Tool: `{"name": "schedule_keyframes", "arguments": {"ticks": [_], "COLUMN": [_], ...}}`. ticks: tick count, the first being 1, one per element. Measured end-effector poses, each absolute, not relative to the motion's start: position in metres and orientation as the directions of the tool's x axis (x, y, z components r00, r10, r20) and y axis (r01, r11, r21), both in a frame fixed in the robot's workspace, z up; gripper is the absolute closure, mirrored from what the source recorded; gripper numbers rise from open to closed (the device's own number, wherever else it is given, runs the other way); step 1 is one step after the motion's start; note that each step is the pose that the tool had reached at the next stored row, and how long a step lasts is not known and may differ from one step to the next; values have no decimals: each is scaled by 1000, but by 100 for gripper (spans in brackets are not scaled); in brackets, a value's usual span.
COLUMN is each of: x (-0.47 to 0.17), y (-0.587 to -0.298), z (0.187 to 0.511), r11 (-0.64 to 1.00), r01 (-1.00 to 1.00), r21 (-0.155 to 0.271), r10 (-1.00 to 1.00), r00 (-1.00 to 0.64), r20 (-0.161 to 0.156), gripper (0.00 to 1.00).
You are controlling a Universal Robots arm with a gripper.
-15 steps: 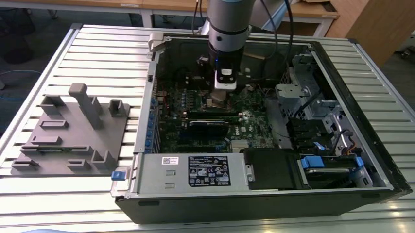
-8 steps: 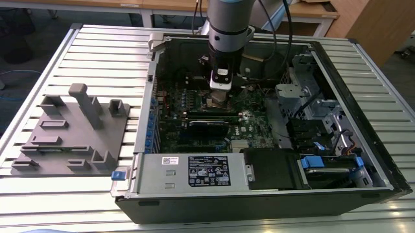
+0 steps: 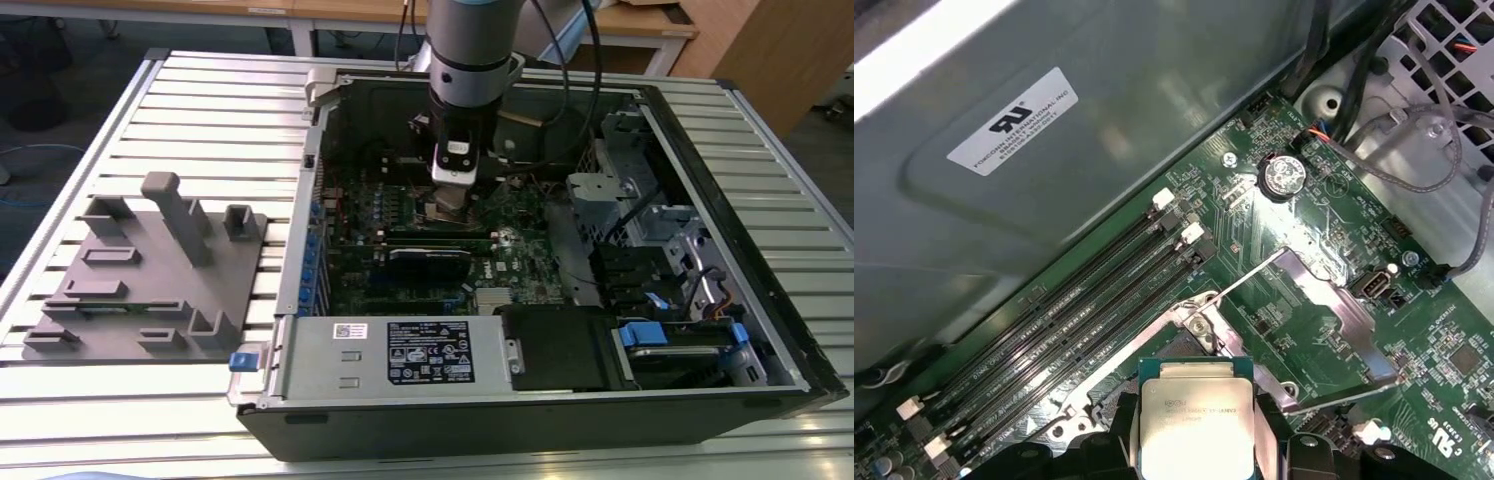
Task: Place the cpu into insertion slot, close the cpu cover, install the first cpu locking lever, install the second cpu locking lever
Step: 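Place the cpu into insertion slot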
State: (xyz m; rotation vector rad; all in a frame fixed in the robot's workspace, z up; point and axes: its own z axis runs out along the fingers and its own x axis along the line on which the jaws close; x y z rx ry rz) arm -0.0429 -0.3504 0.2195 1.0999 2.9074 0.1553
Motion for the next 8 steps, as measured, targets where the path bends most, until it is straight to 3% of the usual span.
{"name": "schedule_keyframes", "arguments": {"ticks": [8], "x": [-43], "y": [-350], "z": [220], "r11": [740], "r01": [664], "r21": [104], "r10": [667], "r00": [-745], "r20": [8], "gripper": [46]}}
